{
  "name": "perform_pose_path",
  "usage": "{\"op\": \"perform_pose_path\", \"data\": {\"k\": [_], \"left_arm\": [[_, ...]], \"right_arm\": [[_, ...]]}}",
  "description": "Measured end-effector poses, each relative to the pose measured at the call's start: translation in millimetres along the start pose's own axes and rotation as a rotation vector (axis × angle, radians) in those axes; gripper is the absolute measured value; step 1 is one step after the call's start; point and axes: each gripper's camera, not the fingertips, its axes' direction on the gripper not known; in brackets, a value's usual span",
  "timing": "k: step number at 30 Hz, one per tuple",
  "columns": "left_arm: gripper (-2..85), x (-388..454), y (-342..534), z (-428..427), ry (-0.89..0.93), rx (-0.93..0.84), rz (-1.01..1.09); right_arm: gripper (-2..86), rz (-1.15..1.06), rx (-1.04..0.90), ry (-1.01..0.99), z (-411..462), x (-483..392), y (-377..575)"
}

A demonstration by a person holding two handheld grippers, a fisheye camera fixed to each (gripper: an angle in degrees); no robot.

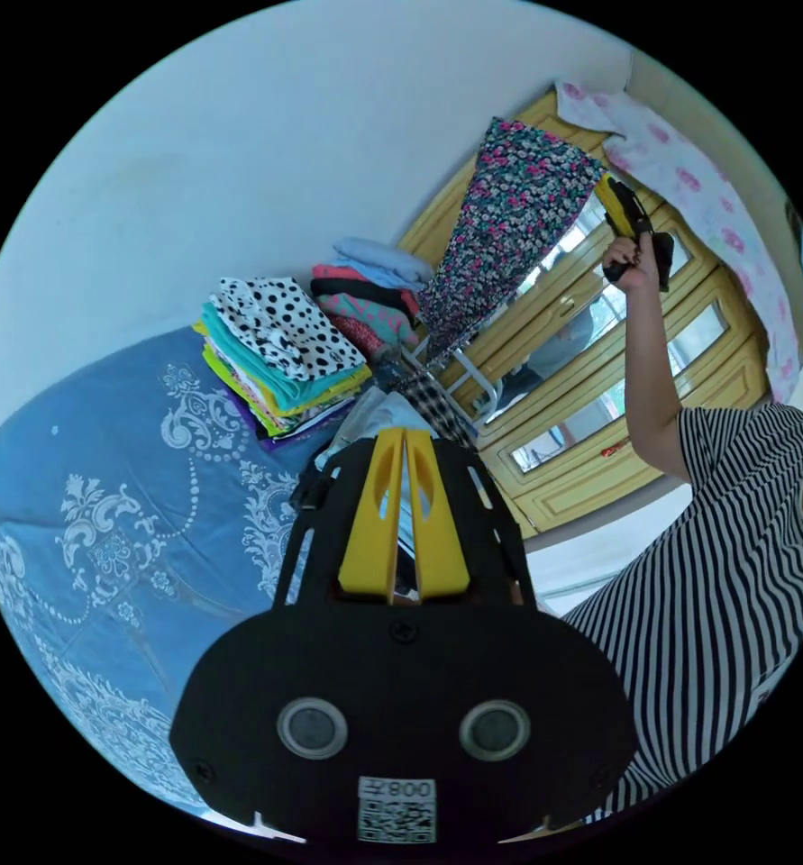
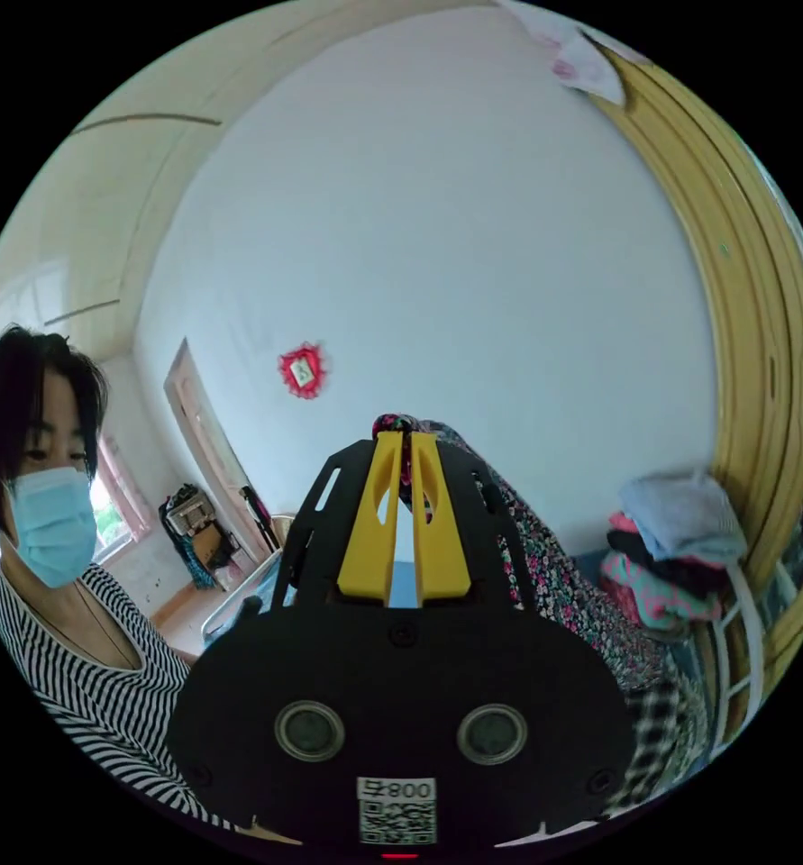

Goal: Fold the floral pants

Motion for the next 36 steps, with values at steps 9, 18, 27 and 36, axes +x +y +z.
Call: {"op": "perform_pose_path", "data": {"k": [9,18,27,36], "left_arm": [[6.8,-70,111,-269,0.012,0.247,0.006],[13.1,-108,217,-473,-0.018,0.214,0.06],[4.0,-159,325,-594,-0.171,0.121,-0.063],[1.7,-180,430,-734,-0.373,0.168,-0.248]], "right_arm": [[1.2,-0.158,0.11,-0.11,112,-251,-103],[1.1,-0.092,0.071,-0.296,265,-441,-97],[1.2,-0.045,-0.039,-0.504,383,-536,-67],[1.2,0.05,-0.115,-0.635,461,-539,-22]]}}
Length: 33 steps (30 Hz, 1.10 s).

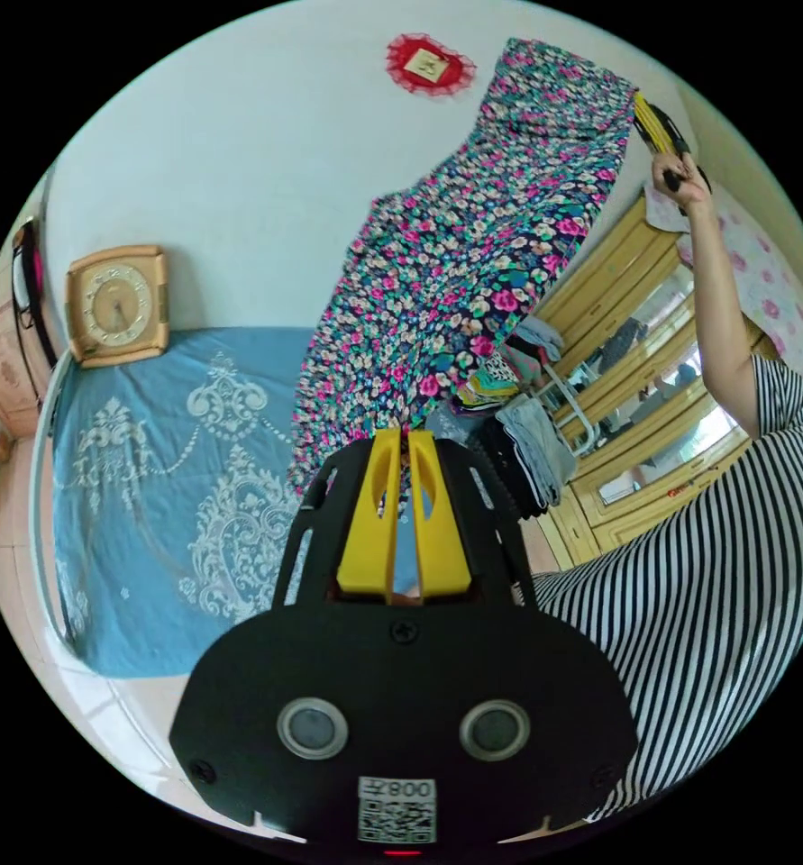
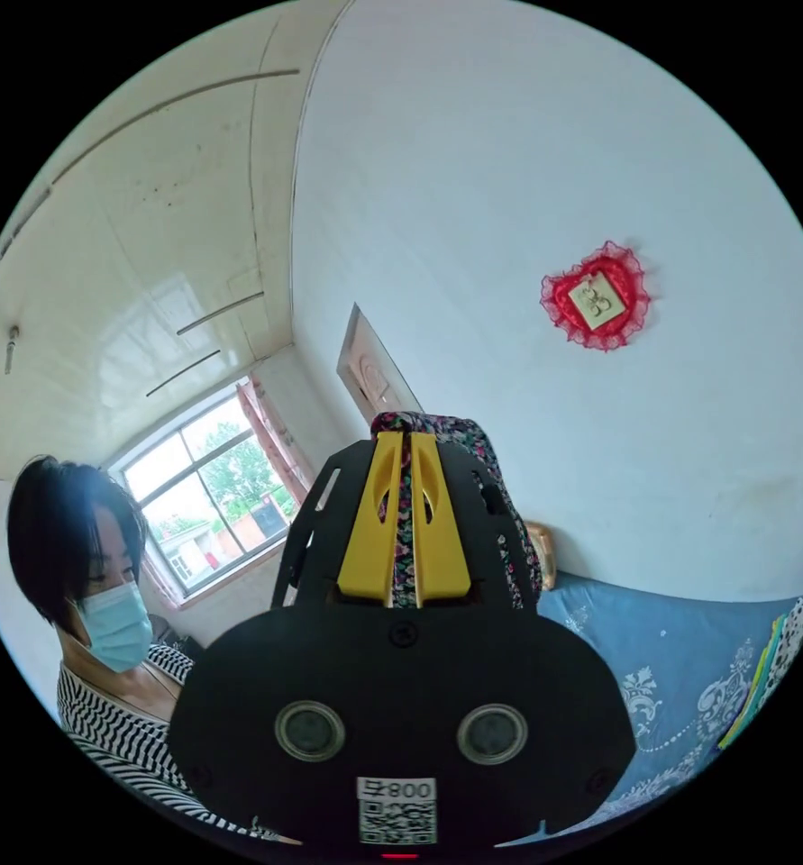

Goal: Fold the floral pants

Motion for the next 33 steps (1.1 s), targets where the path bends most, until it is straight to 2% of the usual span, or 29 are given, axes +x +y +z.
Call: {"op": "perform_pose_path", "data": {"k": [11,18,27,33], "left_arm": [[1.4,-97,58,-132,-0.135,0.072,-0.171],[1.4,-151,95,-193,-0.189,0.048,-0.233],[1.5,-210,136,-224,-0.334,-0.125,-0.25],[1.4,-268,179,-223,-0.342,-0.209,-0.279]], "right_arm": [[1.1,0.147,-0.046,0.102,14,65,74],[1.0,0.33,-0.097,0.15,22,115,178],[1.0,0.59,-0.214,0.187,61,149,345],[1.0,0.78,-0.281,0.249,105,136,451]]}}
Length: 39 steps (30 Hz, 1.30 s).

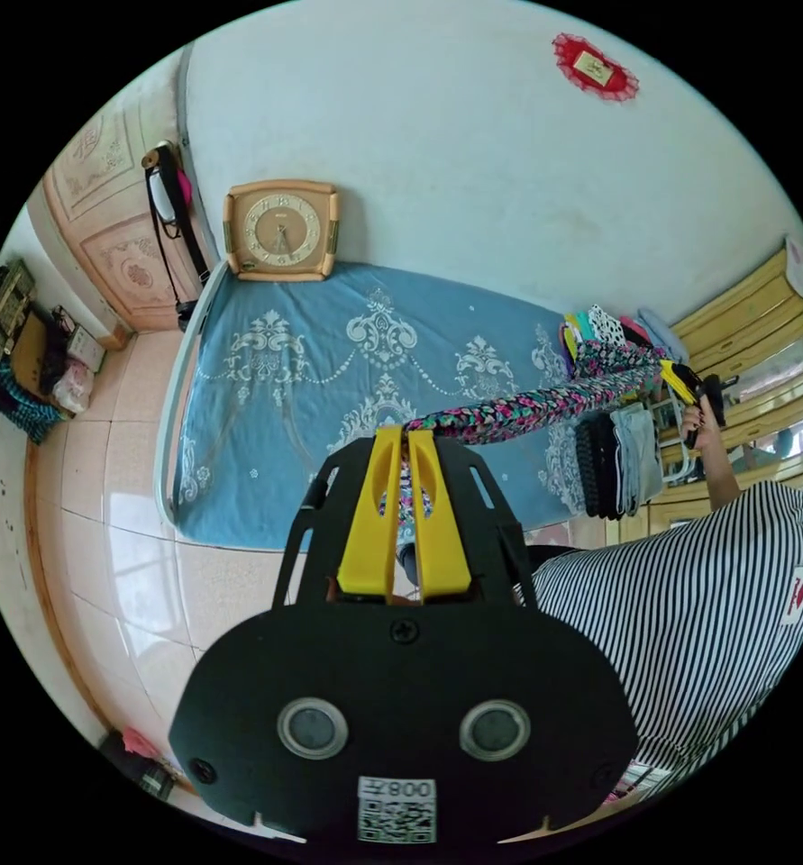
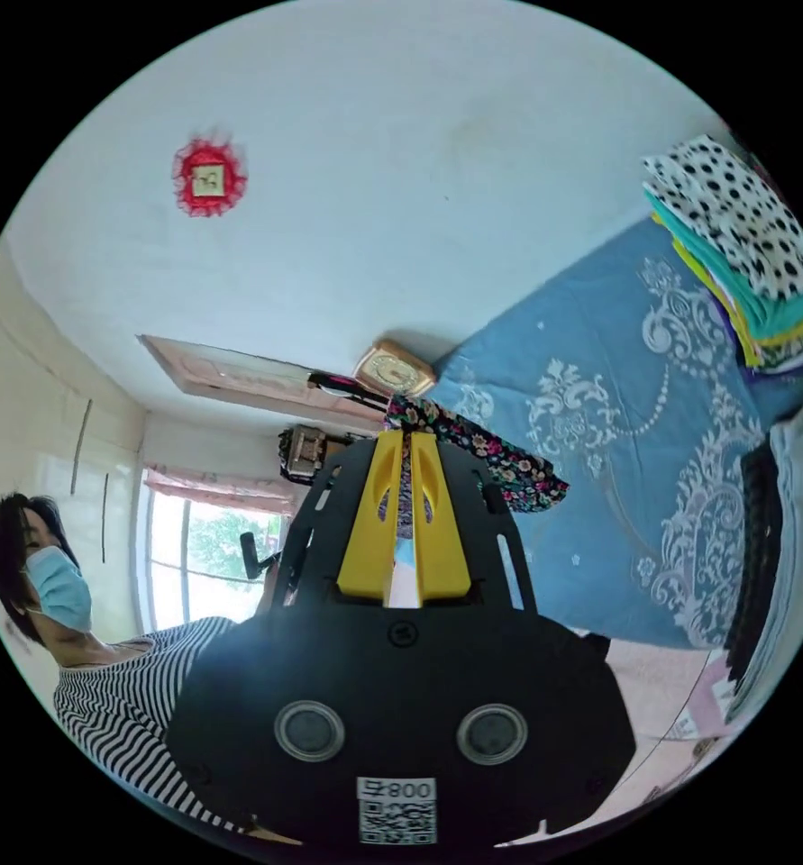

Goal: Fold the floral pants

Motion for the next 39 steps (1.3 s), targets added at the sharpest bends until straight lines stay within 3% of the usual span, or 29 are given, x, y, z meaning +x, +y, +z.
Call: {"op": "perform_pose_path", "data": {"k": [12,17,20,23,29,34,39], "left_arm": [[1.7,-151,26,142,0.171,-0.256,0.041],[2.6,-217,47,261,0.292,-0.369,-0.133],[3.3,-244,88,297,0.239,-0.383,-0.19],[4.8,-269,150,325,0.249,-0.403,-0.261],[8.3,-324,294,397,0.381,-0.422,-0.615],[9.5,-360,404,438,0.539,-0.245,-0.916],[9.3,-384,480,471,0.683,-0.075,-1.098]], "right_arm": [[1.1,0.283,-0.059,0.293,144,2,145],[0.5,0.586,-0.21,0.462,225,85,208],[0.4,0.673,-0.305,0.535,272,99,255],[0.6,0.549,-0.413,0.499,336,68,280],[4.1,-0.025,-0.744,0.476,563,-70,281],[6.7,-0.699,-0.96,0.413,785,-243,358],[8.4,-1.112,-1.053,0.434,909,-332,470]]}}
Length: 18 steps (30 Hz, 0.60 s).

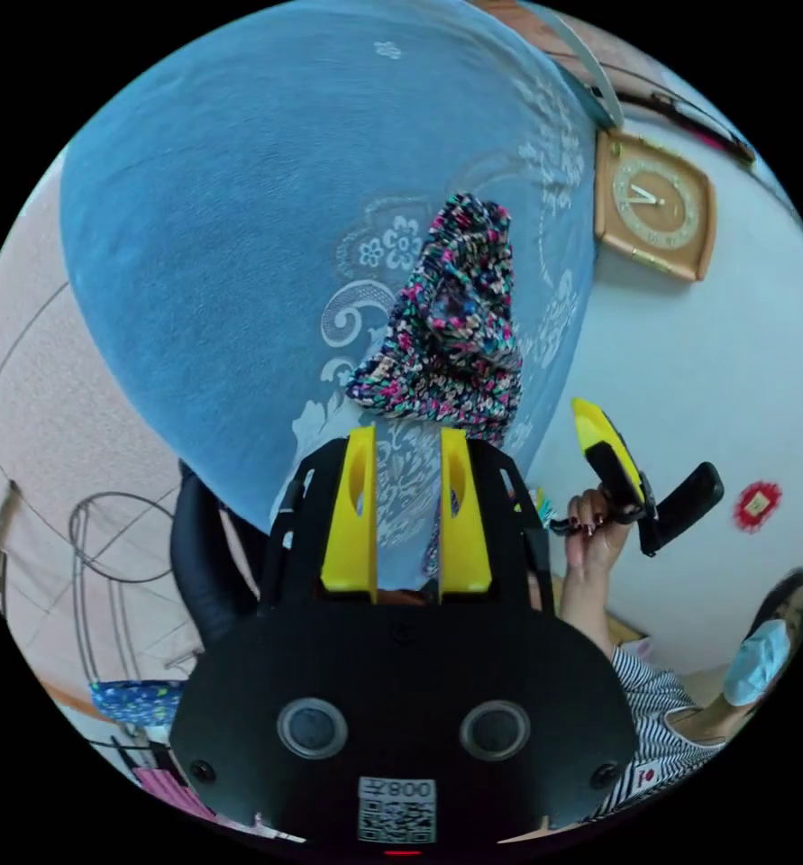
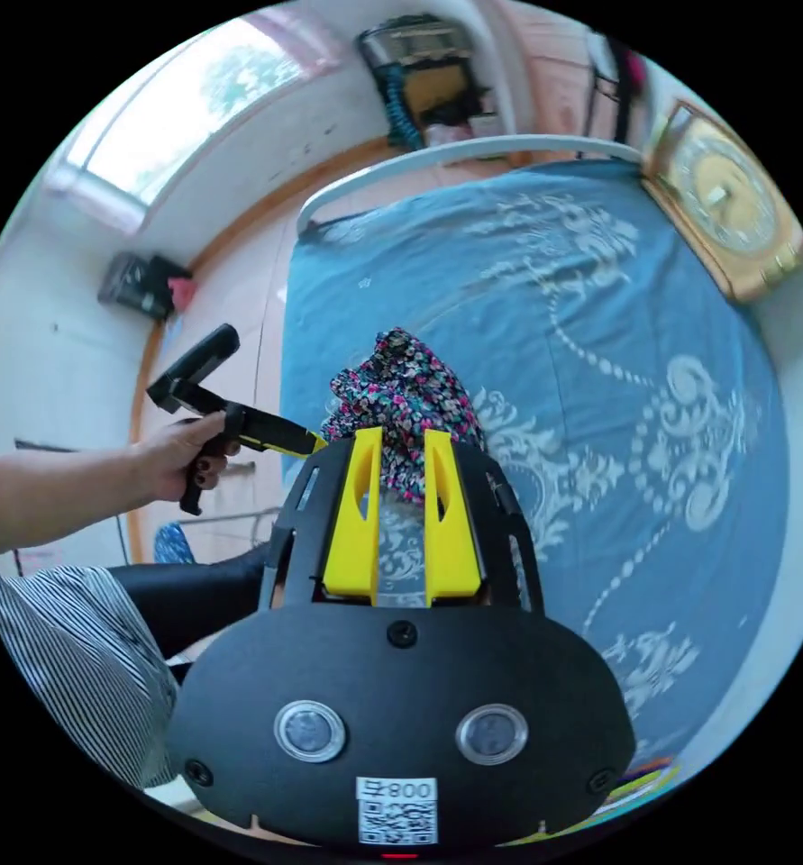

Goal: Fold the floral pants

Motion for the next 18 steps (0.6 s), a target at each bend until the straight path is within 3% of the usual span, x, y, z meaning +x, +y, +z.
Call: {"op": "perform_pose_path", "data": {"k": [4,9,18], "left_arm": [[5.1,-59,2,-5,0.111,0.06,-0.057],[1.1,-106,12,-14,0.141,0.095,-0.058],[0.2,-135,48,-57,0.13,0.066,0.14]], "right_arm": [[7.4,-0.174,-0.128,0.104,54,-75,-62],[0.8,-0.179,-0.24,0.208,90,-121,-95],[0.0,-0.002,-0.082,0.087,-8,-134,-108]]}}
